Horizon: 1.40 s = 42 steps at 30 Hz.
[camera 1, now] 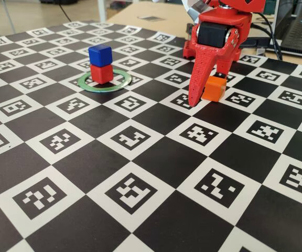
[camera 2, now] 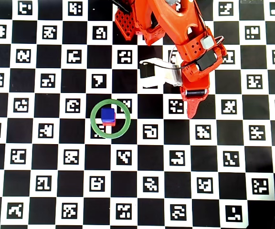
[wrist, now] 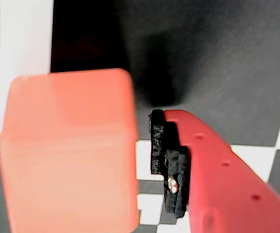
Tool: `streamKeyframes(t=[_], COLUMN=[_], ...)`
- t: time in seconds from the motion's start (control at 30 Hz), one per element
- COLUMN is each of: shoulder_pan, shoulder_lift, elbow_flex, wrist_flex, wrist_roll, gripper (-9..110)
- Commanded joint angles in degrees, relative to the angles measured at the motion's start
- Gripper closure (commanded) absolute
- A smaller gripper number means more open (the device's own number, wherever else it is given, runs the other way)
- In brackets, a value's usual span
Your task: Grab the red cube then put it in the green circle then put the blue cube on top and finally the orange cube on top
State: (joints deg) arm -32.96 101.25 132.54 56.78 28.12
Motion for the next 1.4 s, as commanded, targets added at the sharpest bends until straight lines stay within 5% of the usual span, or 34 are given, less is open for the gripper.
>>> streamKeyframes(t=[0.0, 1.07, 1.37], shoulder_pan=[-0.53, -0.79, -0.09], shoulder_lift=[0.79, 0.53, 0.79], elbow_flex=[-0.35, -2.20, -2.02], wrist_flex=[0.35, -0.62, -1.23], wrist_roll=[-0.35, -3.78, -4.57], gripper=[55, 57, 72])
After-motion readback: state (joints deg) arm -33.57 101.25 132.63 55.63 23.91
